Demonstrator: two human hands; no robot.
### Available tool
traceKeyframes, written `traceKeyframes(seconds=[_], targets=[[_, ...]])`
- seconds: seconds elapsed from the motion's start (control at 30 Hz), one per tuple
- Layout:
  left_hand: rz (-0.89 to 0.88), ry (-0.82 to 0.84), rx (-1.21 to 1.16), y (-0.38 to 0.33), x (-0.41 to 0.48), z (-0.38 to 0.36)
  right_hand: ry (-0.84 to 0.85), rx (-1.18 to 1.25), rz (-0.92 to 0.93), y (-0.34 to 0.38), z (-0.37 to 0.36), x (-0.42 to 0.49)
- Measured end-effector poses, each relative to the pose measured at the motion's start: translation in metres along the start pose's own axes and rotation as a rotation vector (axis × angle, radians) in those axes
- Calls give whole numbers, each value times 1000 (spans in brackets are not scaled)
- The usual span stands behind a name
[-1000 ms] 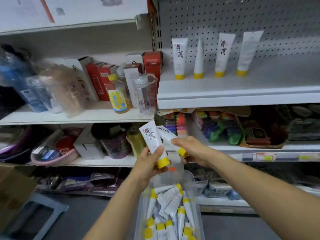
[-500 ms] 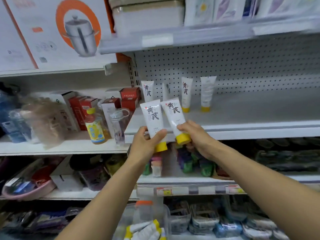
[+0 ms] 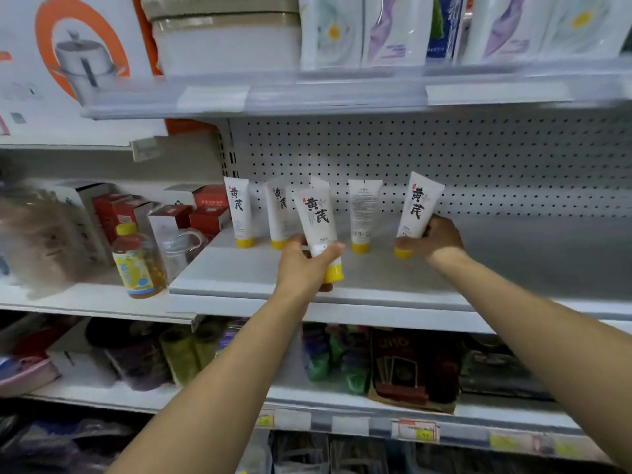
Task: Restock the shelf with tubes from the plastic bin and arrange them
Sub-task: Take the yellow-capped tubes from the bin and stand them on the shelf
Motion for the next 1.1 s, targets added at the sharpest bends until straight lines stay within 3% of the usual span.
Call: traceKeyframes(seconds=[0.13,0.73,0.83,0.9,0.97,1.03,1.1], targets=[[-10,-40,41,5,10,-15,28,-104,44,-16,-2,30],[-1,-94,76,11,20,-39,86,-114,71,-41,-11,66],[-1,-90,54,11,19,-39,1,-82,-7,-44,-5,57],[-19,-92,66,12,18,-40,-47,-7,35,-36,-5,41],[-49,-99,95,11,18,-45,76,74,125,-23,-10,18],[-65,-88,85,8,16,-52,306,6,243,-7,-16,-9],[-86,-77,53,4,14,-61,420,-82,375,5,-21,-29]])
Point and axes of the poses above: each hand's wrist, its own x-axis towards the middle knuckle, its own z-axis out of the back of the hand, y = z × x, the point moved 1 cm from there along x, towards the middle knuckle, and after that the axes turned 1 degree about y, right-handed, at the moved point
